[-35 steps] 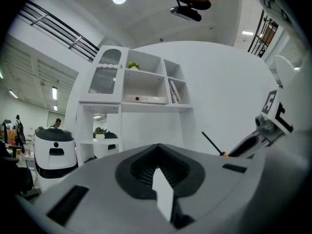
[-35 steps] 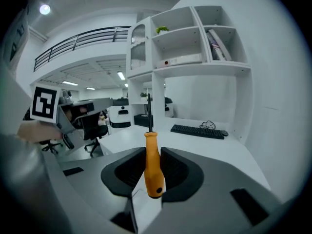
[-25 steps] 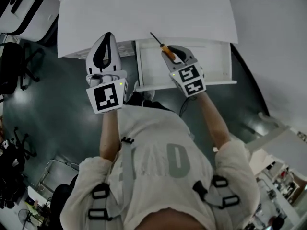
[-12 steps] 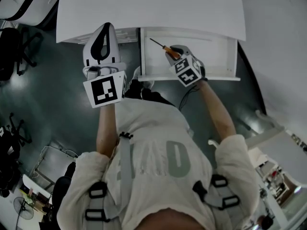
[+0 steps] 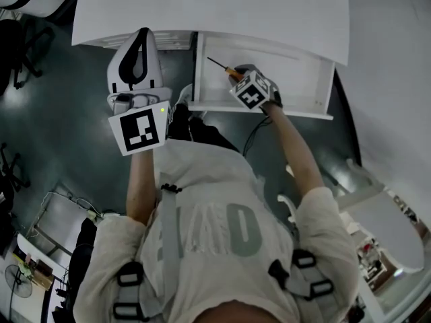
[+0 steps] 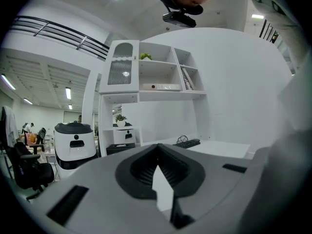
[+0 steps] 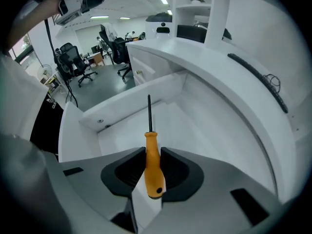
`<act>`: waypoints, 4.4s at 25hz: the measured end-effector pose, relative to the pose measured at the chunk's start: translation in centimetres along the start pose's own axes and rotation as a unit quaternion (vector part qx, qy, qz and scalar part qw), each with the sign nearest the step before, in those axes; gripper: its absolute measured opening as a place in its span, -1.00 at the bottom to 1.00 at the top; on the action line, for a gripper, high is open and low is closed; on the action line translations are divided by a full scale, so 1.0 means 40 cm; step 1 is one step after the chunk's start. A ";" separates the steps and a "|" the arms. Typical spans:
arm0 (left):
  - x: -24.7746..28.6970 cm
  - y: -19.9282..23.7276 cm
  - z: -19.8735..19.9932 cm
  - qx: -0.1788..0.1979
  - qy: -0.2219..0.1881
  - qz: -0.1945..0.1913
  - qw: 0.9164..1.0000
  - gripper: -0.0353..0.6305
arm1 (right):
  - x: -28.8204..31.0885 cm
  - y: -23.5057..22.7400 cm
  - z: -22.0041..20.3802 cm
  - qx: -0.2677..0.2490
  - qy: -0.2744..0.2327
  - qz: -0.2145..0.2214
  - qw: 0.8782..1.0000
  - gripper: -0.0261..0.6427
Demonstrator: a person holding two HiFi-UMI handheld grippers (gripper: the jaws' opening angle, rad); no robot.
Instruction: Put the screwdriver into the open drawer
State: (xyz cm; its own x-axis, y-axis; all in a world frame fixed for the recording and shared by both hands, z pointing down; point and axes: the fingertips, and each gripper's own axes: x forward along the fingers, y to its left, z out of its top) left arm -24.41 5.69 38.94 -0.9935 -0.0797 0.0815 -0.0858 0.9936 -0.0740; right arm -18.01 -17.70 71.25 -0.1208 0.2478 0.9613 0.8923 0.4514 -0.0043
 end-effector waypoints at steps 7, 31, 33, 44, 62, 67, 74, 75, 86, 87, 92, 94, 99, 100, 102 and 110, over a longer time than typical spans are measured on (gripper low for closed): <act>-0.029 0.005 -0.028 -0.003 0.008 0.009 1.000 -0.88 | 0.047 0.011 -0.057 -0.009 0.042 0.021 0.999 -0.65; -0.024 -0.003 -0.055 0.005 0.016 -0.012 1.000 -0.88 | 0.072 0.036 -0.069 -0.018 0.066 0.051 0.996 -0.42; -0.027 -0.006 -0.058 0.005 0.017 -0.012 1.000 -0.88 | 0.071 0.039 -0.070 -0.021 0.066 0.052 0.996 -0.40; -0.039 -0.010 -0.058 0.002 0.014 -0.016 1.000 -0.88 | 0.059 0.015 -0.080 -0.015 0.080 0.035 0.996 -0.37; -0.001 -0.057 0.056 -0.001 -0.048 -0.047 0.998 -0.88 | -0.152 -0.167 0.087 0.027 -0.032 -0.063 0.997 -0.31; 0.007 -0.076 0.093 0.001 -0.065 -0.059 0.996 -0.88 | -0.282 -0.248 0.181 0.049 -0.104 -0.119 0.986 -0.31; 0.018 -0.106 0.148 0.009 -0.092 -0.076 0.993 -0.88 | -0.521 -0.298 0.279 0.099 -0.243 -0.210 0.942 -0.31; 0.021 -0.112 0.157 0.011 -0.097 -0.079 0.992 -0.88 | -0.563 -0.296 0.291 0.110 -0.272 -0.223 0.930 -0.31; 0.025 -0.186 0.237 0.034 -0.130 -0.122 0.983 -0.88 | -0.923 -0.200 0.309 0.252 -0.559 -0.296 0.732 -0.72; 0.025 -0.191 0.242 0.034 -0.132 -0.125 0.983 -0.88 | -0.936 -0.193 0.302 0.259 -0.569 -0.302 0.720 -0.77; 0.023 -0.213 0.250 0.025 -0.130 -0.142 0.981 -0.88 | -0.951 -0.170 0.260 0.263 -0.561 -0.349 0.703 -0.90; 0.019 -0.221 0.253 0.025 -0.130 -0.146 0.980 -0.88 | -0.944 -0.166 0.246 0.271 -0.557 -0.355 0.700 -0.91; 0.013 -0.236 0.260 0.047 -0.127 -0.155 0.979 -0.88 | -0.921 -0.157 0.233 0.285 -0.547 -0.344 0.708 -0.91; 0.015 -0.236 0.262 0.049 -0.128 -0.154 0.979 -0.88 | -0.919 -0.157 0.234 0.283 -0.545 -0.342 0.711 -0.91; 0.020 -0.235 0.262 0.051 -0.128 -0.152 0.979 -0.88 | -0.916 -0.156 0.238 0.275 -0.542 -0.342 0.717 -0.91; 0.019 -0.226 0.255 0.045 -0.127 -0.144 0.980 -0.88 | -0.913 -0.154 0.221 0.283 -0.542 -0.342 0.713 -0.91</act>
State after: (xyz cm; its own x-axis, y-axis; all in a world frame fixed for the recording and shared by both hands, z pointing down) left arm -25.15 -4.18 29.52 -0.9126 -0.3855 -0.1365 -0.3611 0.9163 -0.1734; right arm -22.96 -21.95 33.73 -0.9833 0.1814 0.0145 0.1807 0.9826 -0.0423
